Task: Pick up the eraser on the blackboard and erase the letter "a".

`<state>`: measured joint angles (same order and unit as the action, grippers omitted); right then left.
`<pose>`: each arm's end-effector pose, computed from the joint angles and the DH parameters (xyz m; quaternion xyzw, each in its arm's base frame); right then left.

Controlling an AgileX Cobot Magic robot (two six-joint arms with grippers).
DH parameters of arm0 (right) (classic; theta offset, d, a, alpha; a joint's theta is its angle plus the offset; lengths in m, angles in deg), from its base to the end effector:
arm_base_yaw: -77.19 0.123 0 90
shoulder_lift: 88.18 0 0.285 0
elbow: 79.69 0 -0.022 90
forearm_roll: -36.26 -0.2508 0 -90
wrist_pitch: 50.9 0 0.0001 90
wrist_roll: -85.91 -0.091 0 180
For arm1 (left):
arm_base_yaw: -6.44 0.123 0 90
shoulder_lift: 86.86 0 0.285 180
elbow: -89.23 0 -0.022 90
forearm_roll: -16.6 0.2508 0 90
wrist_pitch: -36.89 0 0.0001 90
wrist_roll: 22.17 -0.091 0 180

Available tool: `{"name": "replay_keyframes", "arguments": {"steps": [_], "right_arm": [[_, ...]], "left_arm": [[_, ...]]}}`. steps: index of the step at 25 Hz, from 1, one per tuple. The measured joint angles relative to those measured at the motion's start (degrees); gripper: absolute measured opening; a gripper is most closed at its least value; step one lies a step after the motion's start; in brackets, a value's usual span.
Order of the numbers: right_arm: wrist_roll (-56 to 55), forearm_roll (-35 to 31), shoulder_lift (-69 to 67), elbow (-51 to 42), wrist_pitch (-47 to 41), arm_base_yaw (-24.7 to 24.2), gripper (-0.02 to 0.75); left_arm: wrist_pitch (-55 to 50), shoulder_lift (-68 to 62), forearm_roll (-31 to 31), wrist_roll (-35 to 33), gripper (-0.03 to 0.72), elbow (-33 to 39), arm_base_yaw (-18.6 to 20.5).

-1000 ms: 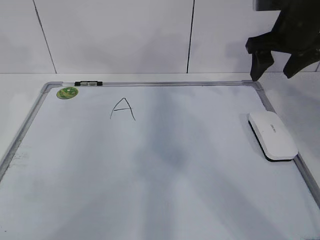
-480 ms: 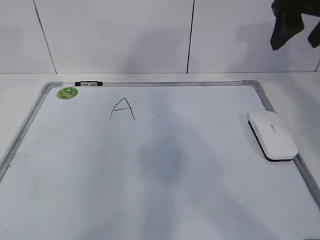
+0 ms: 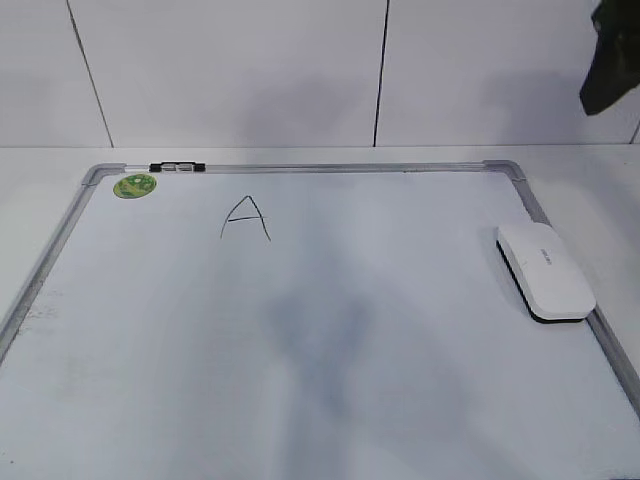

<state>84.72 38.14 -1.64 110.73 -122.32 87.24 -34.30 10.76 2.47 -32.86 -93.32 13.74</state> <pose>0.2985 0.0500 0.3776 -0.0770 0.9721 0.0054 0.2215 0.2494 0.0107 0.3943 0.0192 0.9607 -0.0823 0.2644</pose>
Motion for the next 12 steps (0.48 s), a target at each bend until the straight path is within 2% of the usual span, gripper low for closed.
{"name": "replay_keyframes", "arguments": {"steps": [7, 12], "right_arm": [[0.0, -0.1, 9.0, -12.2, 0.0, 0.0, 0.594], [0.0, -0.2, 18.4, -21.0, 0.0, 0.0, 0.594]], "left_arm": [[0.0, 7.6, -0.6, 0.0, 0.438, 14.3, 0.0], [0.0, 14.9, -2.7, 0.0, 0.438, 21.2, -0.1]]}}
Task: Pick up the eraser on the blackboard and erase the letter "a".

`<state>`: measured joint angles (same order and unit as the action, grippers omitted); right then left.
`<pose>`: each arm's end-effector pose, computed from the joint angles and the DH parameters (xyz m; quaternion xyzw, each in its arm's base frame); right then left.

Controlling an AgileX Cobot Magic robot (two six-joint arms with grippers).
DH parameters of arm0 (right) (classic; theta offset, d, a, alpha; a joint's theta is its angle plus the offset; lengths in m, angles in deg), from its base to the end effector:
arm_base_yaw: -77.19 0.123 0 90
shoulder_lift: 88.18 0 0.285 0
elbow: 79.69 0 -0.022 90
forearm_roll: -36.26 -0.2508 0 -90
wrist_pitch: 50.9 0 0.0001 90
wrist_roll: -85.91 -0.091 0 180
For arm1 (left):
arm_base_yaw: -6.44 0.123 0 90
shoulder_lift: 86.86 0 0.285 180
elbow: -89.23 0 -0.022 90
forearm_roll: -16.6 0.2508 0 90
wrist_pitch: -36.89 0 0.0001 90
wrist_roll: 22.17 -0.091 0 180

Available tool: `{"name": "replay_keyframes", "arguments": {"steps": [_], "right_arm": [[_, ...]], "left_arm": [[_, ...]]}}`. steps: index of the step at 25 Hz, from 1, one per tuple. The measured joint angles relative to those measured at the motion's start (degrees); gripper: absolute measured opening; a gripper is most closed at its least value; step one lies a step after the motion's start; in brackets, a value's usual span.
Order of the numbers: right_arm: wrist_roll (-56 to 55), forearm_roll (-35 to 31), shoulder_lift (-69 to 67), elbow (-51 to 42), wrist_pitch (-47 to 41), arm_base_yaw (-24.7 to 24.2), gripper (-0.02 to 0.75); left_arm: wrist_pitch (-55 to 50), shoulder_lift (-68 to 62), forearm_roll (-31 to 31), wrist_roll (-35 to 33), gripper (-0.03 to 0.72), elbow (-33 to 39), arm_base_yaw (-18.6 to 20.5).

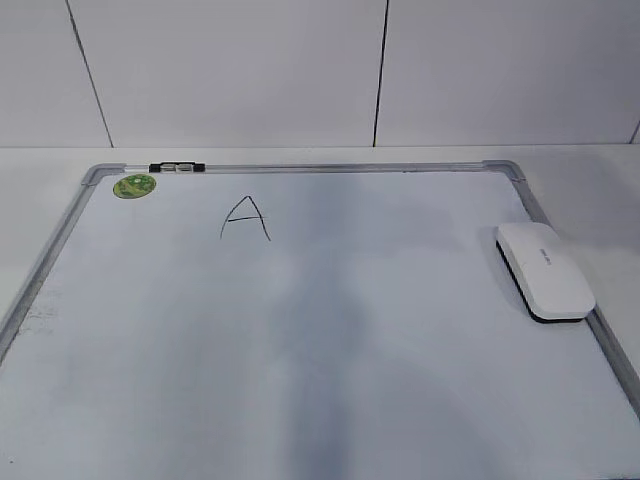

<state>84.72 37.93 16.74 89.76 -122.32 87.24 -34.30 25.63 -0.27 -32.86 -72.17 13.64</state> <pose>0.2076 0.0342 0.3556 -0.0775 0.9768 0.0051 0.1994 0.1762 -0.0029 0.3450 0.0105 0.9700 -0.1134 0.2149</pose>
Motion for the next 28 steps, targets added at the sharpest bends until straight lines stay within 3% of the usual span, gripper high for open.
{"name": "replay_keyframes", "arguments": {"steps": [7, 16, 21, 28], "right_arm": [[-0.1, 0.0, 15.0, -7.8, -0.1, 0.0, 0.594], [-0.2, 1.0, 30.4, -9.1, -0.7, 0.0, 0.594], [-0.3, 3.8, 37.1, -12.1, -0.8, 0.0, 0.594], [-0.3, 6.6, 42.9, -25.6, -0.9, 0.0, 0.594]], "left_arm": [[0.0, 12.8, -4.2, 0.1, 0.438, 11.3, -1.9], [0.0, 24.9, -6.0, 0.1, 0.438, 22.7, -5.0], [0.0, 26.7, -4.7, 0.1, 0.43, 23.8, -5.7], [0.9, 26.7, -0.9, 0.1, 0.424, 23.9, -5.8]]}}
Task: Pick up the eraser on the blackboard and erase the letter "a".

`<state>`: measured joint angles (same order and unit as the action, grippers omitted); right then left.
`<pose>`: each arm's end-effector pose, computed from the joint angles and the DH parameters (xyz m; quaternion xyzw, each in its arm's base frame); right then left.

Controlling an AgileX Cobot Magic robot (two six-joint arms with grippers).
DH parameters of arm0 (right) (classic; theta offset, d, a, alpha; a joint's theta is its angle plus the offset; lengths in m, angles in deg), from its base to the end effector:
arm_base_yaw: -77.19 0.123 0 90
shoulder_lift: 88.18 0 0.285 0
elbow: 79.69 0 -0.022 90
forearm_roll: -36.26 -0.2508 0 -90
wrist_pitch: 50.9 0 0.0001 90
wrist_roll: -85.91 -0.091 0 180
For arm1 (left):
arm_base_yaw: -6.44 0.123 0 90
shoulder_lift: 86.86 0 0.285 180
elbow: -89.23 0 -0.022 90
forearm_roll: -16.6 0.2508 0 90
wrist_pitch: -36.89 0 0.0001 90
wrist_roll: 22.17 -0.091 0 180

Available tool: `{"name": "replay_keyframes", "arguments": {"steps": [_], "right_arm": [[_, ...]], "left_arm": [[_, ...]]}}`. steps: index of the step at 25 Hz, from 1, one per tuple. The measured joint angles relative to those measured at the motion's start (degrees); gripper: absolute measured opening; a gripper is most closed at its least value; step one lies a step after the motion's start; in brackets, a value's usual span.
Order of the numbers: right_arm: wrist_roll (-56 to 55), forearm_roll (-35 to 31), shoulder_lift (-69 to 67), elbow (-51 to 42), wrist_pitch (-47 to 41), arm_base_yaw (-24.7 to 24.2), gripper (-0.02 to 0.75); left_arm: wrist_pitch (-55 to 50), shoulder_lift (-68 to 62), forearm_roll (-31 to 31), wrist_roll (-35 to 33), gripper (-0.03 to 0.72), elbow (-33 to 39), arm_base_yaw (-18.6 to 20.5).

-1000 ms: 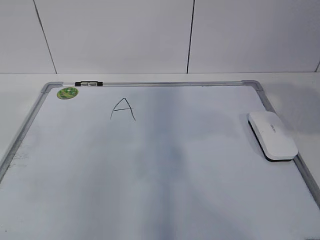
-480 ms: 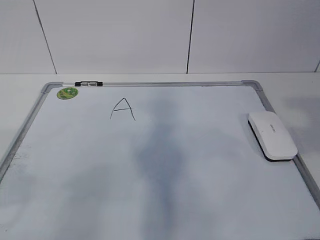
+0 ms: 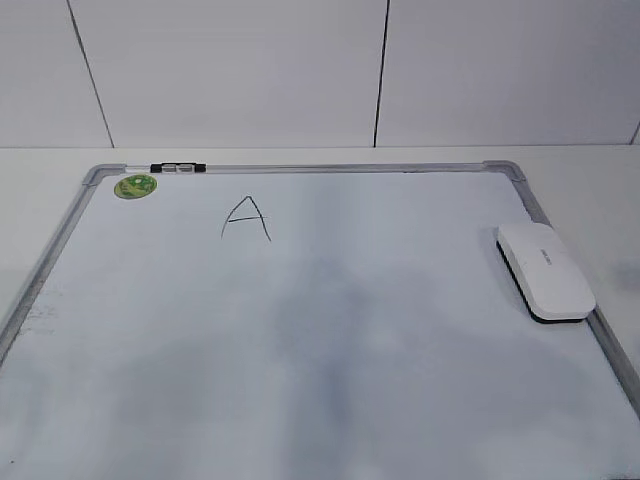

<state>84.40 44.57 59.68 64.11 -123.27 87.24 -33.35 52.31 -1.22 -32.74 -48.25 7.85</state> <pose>0.0424 -0.0052 0.3180 -0.0674 0.9369 -0.0383 0.3409 0.0715 -0.0245 0.2828 0.0592 0.9602 -0.1295 0.2405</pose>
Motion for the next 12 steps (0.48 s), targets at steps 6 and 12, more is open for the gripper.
{"name": "replay_keyframes", "arguments": {"steps": [6, 12], "right_arm": [[0.0, 0.3, 1.8, -10.7, 4.0, 0.0, 0.594], [-0.6, 0.5, 2.0, -10.8, 5.6, 0.0, 0.594]], "left_arm": [[1.4, 0.0, 2.2, 0.0, 0.424, 0.7, 0.0], [2.3, 0.0, 3.9, 0.0, 0.424, 3.6, 0.0]]}}
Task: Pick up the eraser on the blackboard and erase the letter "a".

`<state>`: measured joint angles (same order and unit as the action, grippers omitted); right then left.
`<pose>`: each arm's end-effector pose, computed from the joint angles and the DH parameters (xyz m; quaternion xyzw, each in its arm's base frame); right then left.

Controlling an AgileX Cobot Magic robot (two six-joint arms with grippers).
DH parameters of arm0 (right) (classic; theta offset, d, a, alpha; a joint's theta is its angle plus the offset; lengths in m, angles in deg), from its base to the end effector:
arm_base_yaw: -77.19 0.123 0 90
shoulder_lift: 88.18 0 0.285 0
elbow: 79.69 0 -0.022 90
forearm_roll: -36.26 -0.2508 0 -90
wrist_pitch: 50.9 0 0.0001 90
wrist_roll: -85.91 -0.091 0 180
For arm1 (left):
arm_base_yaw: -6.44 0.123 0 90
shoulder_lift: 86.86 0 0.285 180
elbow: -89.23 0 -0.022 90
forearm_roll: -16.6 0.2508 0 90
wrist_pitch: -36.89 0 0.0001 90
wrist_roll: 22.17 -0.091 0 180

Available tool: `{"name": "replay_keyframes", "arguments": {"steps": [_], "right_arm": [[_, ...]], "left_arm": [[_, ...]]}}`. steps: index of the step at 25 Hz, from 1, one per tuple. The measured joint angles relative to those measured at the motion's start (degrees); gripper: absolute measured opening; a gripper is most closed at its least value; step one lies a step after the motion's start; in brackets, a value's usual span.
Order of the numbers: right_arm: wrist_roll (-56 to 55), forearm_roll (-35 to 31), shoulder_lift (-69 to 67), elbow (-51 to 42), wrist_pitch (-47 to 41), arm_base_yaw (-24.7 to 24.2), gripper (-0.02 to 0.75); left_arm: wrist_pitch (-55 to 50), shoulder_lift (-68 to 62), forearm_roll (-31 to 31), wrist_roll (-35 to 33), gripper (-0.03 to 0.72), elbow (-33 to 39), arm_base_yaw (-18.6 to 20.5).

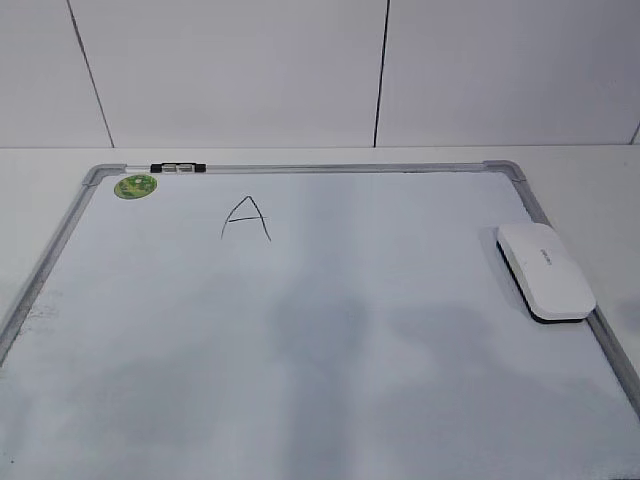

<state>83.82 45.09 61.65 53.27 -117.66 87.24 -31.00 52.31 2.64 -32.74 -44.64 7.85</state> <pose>0.0481 -0.0045 0.2705 -0.0728 0.9454 -0.0436 0.3147 0.0726 -0.0186 0.2647 0.0573 0.9673 -0.0966 0.2274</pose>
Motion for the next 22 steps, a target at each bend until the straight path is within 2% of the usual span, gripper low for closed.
{"name": "replay_keyframes", "arguments": {"steps": [6, 12, 22], "right_arm": [[-1.6, -0.4, 0.1, -0.7, 0.4, 0.0, 0.594], [-2.0, -0.6, 0.1, -1.3, 1.4, 0.0, 0.594], [-2.1, -0.6, 0.1, -1.3, 1.5, 0.0, 0.594]], "left_arm": [[0.7, 0.0, 3.9, 0.0, 0.417, 0.1, 0.0], [4.8, 0.0, 2.7, 0.0, 0.413, 1.9, 0.0], [5.0, 0.0, 2.4, 0.0, 0.395, 2.0, 0.0]]}}
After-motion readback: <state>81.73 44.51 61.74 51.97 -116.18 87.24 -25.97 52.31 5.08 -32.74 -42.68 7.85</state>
